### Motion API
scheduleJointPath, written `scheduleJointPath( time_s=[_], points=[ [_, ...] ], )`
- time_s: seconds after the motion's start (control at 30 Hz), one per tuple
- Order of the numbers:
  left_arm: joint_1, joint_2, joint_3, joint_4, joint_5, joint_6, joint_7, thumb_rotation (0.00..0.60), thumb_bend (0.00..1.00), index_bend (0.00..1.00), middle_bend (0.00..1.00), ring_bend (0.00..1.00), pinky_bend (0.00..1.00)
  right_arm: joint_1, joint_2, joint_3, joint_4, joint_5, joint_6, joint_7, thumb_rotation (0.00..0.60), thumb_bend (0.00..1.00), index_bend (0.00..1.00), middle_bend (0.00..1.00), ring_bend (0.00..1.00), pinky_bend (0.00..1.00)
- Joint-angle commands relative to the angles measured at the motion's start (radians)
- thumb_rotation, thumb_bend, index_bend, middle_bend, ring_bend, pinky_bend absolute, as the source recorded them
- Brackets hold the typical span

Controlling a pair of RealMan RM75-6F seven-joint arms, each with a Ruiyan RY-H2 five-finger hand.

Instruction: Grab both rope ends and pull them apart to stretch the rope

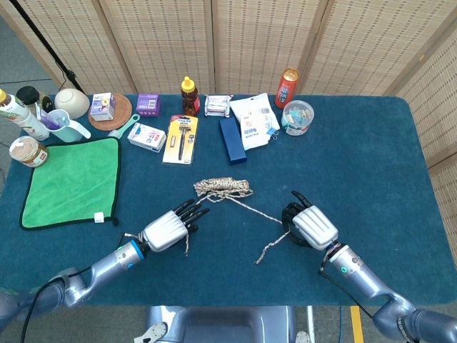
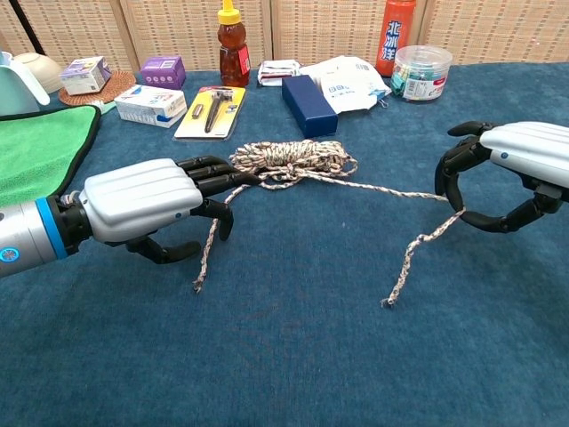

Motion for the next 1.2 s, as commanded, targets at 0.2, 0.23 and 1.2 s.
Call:
scheduleJointPath(
  time_s=[0.2,0.23,1.2],
  points=[
    [0.005,-0.008,-0.001,0.008,0.000,0.010,0.006,0.600,0.43,0.42,0.00,0.00,0.00,-0.002,0.000,-0.001,0.001,-0.002,0.004,0.002,0.600,0.43,0.69,0.38,0.28,0.00],
    [0.006,-0.010,-0.001,0.010,0.001,0.013,0.008,0.600,0.43,0.42,0.00,0.00,0.00,-0.003,0.001,-0.001,0.000,-0.002,0.005,0.002,0.600,0.43,0.69,0.38,0.28,0.00],
    [0.012,-0.025,-0.015,-0.012,-0.019,0.005,0.025,0.600,0.21,0.47,0.00,0.00,0.00,-0.012,0.009,-0.002,-0.004,-0.003,0.011,0.000,0.600,0.43,0.70,0.39,0.29,0.00]
  ],
)
